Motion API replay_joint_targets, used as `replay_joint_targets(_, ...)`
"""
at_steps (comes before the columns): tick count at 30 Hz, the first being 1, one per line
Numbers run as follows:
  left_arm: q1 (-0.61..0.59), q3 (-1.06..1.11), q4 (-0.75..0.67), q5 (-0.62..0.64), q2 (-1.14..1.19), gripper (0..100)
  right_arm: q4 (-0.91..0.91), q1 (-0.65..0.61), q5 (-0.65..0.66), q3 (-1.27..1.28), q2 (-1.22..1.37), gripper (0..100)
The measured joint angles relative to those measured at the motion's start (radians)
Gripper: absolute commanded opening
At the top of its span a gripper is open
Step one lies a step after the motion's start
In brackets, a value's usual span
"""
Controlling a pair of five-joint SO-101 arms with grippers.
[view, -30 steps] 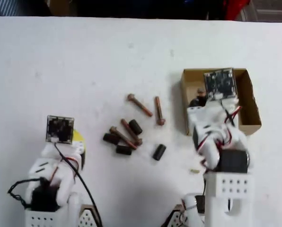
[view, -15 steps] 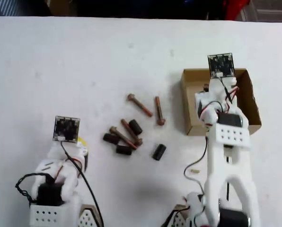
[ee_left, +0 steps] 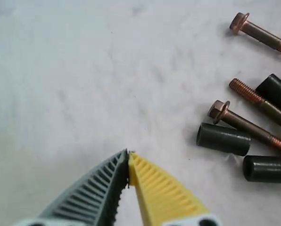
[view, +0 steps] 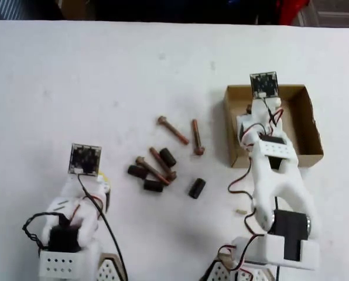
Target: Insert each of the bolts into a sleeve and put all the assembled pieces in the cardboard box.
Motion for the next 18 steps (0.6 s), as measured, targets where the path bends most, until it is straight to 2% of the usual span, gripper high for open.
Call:
replay_joint_targets(4, 0.0, 0.002, -0.003, 0.0, 0.0, 2, -0.003, -0.002, 0.0, 0.0, 0.012, 16.9)
replay_joint_targets(7, 0.0, 0.002, -0.003, 0.0, 0.0, 2, -0.008, 0.0, 0.0, -0.011, 0.011, 21.4)
replay_joint_targets(18, 0.0, 0.002, -0.003, 0.0, 0.0, 2, -0.009, 0.0, 0.0, -0.012, -0.008, 17.3)
